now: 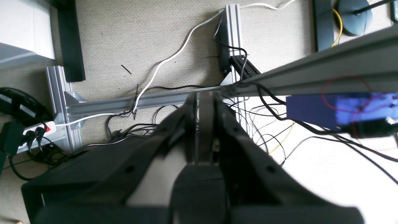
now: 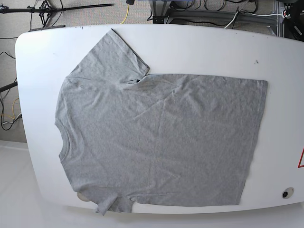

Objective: Fold the T-shirt properly

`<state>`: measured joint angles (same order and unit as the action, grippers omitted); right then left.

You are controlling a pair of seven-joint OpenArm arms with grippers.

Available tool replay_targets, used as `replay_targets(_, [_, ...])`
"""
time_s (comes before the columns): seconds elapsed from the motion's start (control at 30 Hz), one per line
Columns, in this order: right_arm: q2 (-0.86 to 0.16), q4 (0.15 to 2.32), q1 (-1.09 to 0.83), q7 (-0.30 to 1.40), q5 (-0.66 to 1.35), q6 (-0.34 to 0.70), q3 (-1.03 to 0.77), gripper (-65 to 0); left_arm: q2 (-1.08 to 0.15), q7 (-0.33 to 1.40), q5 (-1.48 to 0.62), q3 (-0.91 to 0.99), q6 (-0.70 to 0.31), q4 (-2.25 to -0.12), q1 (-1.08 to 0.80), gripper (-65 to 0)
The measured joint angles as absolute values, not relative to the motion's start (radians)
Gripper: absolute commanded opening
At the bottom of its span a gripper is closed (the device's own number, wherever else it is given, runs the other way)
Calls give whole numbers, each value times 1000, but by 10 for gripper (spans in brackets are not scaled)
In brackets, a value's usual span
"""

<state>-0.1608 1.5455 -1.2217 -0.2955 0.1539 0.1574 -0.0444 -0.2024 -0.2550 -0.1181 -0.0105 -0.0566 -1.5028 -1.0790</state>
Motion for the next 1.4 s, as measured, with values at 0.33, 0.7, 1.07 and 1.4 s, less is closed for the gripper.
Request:
replay_targets(0.33, [-126,1687,-1262,-316,136,158,-68,-650,-229,-258,-118,-7,-49,-1598,-1116,-650])
replay_targets(0.7, [-125,1855,-1279,-200,209,153,-156,-650,-219,-175,-120,19,-76,-1729,-1127,-650])
replay_targets(1.07, [-125,2003,-1290,-142,189,155,-167,-650,-222,-152,-125,84,-77,-1844,-1166,-650])
replay_targets(1.4, [-125,2040,-1214,-68,187,154,-162,-650,-223,-135,-127,147,-76,-1944,-1150,-649])
